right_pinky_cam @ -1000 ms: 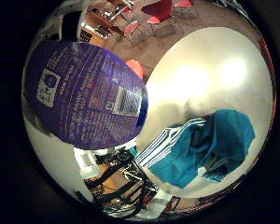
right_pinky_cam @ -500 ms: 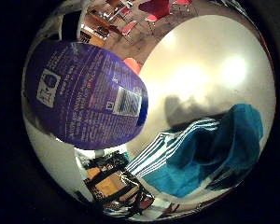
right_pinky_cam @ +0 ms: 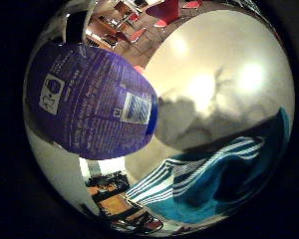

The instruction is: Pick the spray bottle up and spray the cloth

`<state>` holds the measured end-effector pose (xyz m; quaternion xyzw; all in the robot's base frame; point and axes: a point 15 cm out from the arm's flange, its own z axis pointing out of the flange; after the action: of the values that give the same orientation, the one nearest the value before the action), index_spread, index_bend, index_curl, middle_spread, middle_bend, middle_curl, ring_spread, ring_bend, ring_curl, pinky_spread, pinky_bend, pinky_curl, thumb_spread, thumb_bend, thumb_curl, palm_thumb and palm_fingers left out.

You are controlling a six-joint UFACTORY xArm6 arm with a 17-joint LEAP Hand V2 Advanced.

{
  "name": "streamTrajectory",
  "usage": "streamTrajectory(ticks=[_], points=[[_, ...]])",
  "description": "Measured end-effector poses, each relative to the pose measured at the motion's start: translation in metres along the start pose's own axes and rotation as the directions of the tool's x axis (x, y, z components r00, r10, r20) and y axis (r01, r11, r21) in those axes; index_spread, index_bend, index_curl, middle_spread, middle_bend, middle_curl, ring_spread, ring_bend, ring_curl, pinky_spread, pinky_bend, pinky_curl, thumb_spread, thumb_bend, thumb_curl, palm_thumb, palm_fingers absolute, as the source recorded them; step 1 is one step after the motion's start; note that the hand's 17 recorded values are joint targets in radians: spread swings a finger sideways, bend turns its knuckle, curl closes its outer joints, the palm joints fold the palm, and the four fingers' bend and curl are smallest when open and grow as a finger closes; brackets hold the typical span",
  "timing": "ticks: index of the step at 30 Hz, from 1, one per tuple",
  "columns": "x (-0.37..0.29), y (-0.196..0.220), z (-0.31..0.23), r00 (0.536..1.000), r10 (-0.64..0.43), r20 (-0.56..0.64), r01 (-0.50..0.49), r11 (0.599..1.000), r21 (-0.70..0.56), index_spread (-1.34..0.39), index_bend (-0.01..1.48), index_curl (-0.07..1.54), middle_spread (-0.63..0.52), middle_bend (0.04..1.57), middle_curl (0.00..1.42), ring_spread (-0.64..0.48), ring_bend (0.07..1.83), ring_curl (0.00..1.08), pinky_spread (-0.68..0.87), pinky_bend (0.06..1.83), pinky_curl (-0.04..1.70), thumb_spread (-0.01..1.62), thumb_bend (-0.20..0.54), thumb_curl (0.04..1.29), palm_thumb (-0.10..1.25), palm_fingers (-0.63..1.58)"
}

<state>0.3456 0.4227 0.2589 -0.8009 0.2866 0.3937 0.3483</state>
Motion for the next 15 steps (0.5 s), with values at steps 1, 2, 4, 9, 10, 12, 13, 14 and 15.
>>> streamTrajectory(ticks=[1,2,4,9,10,12,13,14,15], points=[[0.002,0.003,0.001,1.000,0.004,0.000,-0.004,1.000,-0.001,-0.20,1.12,0.80,-0.08,1.36,0.65,-0.15,1.47,0.59,-0.24,0.95,1.26,0.43,-0.023,0.96,1.00,1.18],[0.003,0.005,0.001,1.000,0.004,0.001,-0.004,1.000,-0.002,-0.20,1.11,0.80,-0.08,1.35,0.65,-0.15,1.47,0.59,-0.24,0.95,1.25,0.42,-0.026,0.96,0.99,1.17],[0.001,0.004,-0.001,1.000,-0.001,-0.002,0.001,1.000,0.000,-0.20,1.08,0.79,-0.08,1.33,0.64,-0.16,1.46,0.58,-0.25,0.95,1.22,0.42,-0.033,0.95,0.96,1.15],[-0.002,0.006,-0.003,1.000,-0.010,-0.011,0.010,1.000,-0.004,-0.23,0.90,0.77,-0.08,1.25,0.62,-0.17,1.37,0.55,-0.29,0.98,1.11,0.44,-0.039,0.90,0.90,1.09],[-0.003,0.007,-0.003,1.000,-0.013,-0.014,0.012,1.000,-0.009,-0.24,0.82,0.77,-0.08,1.24,0.62,-0.17,1.35,0.55,-0.31,0.98,1.08,0.45,-0.043,0.88,0.88,1.06],[-0.005,0.010,-0.003,1.000,-0.016,-0.017,0.015,1.000,-0.019,-0.26,0.67,0.76,-0.09,1.17,0.60,-0.19,1.31,0.54,-0.35,1.00,1.03,0.49,-0.043,0.85,0.85,0.94],[-0.005,0.011,-0.003,1.000,-0.018,-0.019,0.017,1.000,-0.026,-0.28,0.60,0.75,-0.10,1.12,0.59,-0.20,1.29,0.53,-0.37,1.01,0.99,0.53,-0.045,0.82,0.83,0.92],[-0.004,0.013,-0.004,0.999,-0.021,-0.025,0.020,0.999,-0.036,-0.29,0.56,0.75,-0.11,1.09,0.59,-0.20,1.28,0.53,-0.40,1.00,0.96,0.56,-0.042,0.80,0.82,0.93],[-0.003,0.015,-0.005,0.999,-0.026,-0.036,0.025,0.999,-0.047,-0.29,0.54,0.75,-0.11,1.07,0.59,-0.20,1.27,0.52,-0.41,1.00,0.93,0.58,-0.040,0.79,0.82,0.93]])
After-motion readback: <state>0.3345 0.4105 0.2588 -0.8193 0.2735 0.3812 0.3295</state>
